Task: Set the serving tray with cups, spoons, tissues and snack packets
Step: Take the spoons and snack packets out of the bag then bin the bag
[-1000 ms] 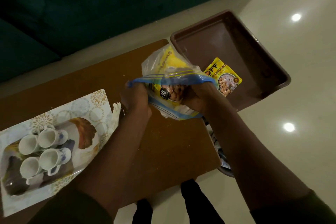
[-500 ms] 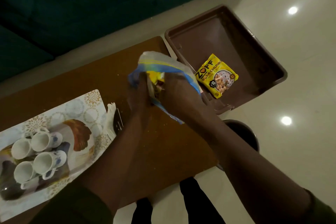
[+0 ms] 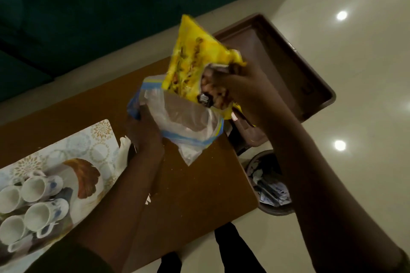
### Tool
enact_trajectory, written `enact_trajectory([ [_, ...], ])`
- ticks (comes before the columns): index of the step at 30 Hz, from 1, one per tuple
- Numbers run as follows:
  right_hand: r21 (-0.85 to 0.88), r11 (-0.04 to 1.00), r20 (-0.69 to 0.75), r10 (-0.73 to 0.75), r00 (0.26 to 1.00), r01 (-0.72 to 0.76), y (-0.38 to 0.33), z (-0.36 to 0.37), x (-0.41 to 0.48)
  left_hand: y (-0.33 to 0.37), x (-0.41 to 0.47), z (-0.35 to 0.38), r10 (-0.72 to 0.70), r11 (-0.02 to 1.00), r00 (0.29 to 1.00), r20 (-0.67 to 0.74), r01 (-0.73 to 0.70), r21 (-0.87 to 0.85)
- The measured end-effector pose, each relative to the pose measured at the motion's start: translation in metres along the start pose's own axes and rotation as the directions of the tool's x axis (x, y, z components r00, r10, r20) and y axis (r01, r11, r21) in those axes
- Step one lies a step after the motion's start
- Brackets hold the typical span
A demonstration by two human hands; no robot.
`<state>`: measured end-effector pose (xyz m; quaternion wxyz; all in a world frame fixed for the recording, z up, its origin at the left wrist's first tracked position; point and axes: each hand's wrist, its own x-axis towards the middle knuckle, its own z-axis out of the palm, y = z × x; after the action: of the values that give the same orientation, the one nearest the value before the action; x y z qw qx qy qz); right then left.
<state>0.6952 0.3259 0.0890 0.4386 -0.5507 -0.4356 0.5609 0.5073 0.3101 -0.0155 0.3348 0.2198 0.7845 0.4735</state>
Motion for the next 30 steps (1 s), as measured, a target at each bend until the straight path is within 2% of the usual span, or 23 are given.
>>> enact_trajectory([
  [3, 0.229, 0.950, -0.157, 0.251, 0.955, -0.212, 0.039, -0.043, 0.016, 0.014, -0.001, 0.011, -0.014, 0.999, 0.996, 0.083, 0.017, -0.030],
  [6, 0.463, 0.817, -0.164, 0.462, 0.872, -0.345, 0.083, -0.077, 0.016, 0.021, -0.004, 0.022, 0.014, 1.000, 0.989, 0.145, -0.011, -0.023],
  [8, 0.523, 0.794, -0.280, 0.503, 0.818, -0.309, 0.105, -0.098, 0.016, 0.021, -0.008, 0.032, 0.008, 1.000, 0.985, 0.173, -0.006, -0.011],
  [10, 0.521, 0.826, -0.478, 0.490, 0.729, -0.213, 0.118, -0.120, 0.016, 0.020, -0.012, 0.039, -0.016, 0.999, 0.985, 0.173, 0.022, -0.029],
  [12, 0.463, 0.865, -0.600, 0.467, 0.649, -0.194, 0.127, -0.143, 0.016, 0.018, -0.012, 0.046, -0.008, 0.999, 0.993, 0.118, 0.012, -0.033],
  [15, 0.303, 0.911, -0.711, 0.412, 0.569, -0.281, 0.138, -0.170, 0.023, 0.015, -0.011, 0.051, 0.023, 1.000, 0.995, 0.094, -0.023, -0.005],
  [17, 0.316, 0.917, -0.710, 0.399, 0.580, -0.244, 0.140, -0.179, 0.032, 0.014, -0.010, 0.056, -0.011, 1.000, 0.992, 0.129, 0.011, -0.004],
  [20, 0.358, 0.910, -0.642, 0.402, 0.652, -0.208, 0.140, -0.179, 0.050, 0.015, -0.009, 0.061, -0.008, 0.999, 0.988, 0.153, 0.003, 0.037],
  [24, 0.359, 0.888, -0.545, 0.449, 0.708, -0.286, 0.149, -0.179, 0.075, 0.017, -0.002, 0.064, 0.016, 0.998, 0.991, 0.135, -0.024, 0.058],
  [25, 0.303, 0.890, -0.553, 0.456, 0.697, -0.341, 0.151, -0.179, 0.080, 0.016, 0.000, 0.064, 0.021, 0.998, 0.991, 0.135, -0.029, 0.062],
  [28, 0.081, 0.845, -0.705, 0.424, 0.569, -0.528, 0.156, -0.182, 0.087, 0.015, 0.002, 0.066, 0.005, 0.998, 0.989, 0.147, -0.015, 0.062],
  [30, -0.031, 0.837, -0.753, 0.340, 0.563, -0.547, 0.159, -0.181, 0.089, 0.013, -0.001, 0.069, -0.033, 0.999, 0.990, 0.138, 0.027, 0.047],
])
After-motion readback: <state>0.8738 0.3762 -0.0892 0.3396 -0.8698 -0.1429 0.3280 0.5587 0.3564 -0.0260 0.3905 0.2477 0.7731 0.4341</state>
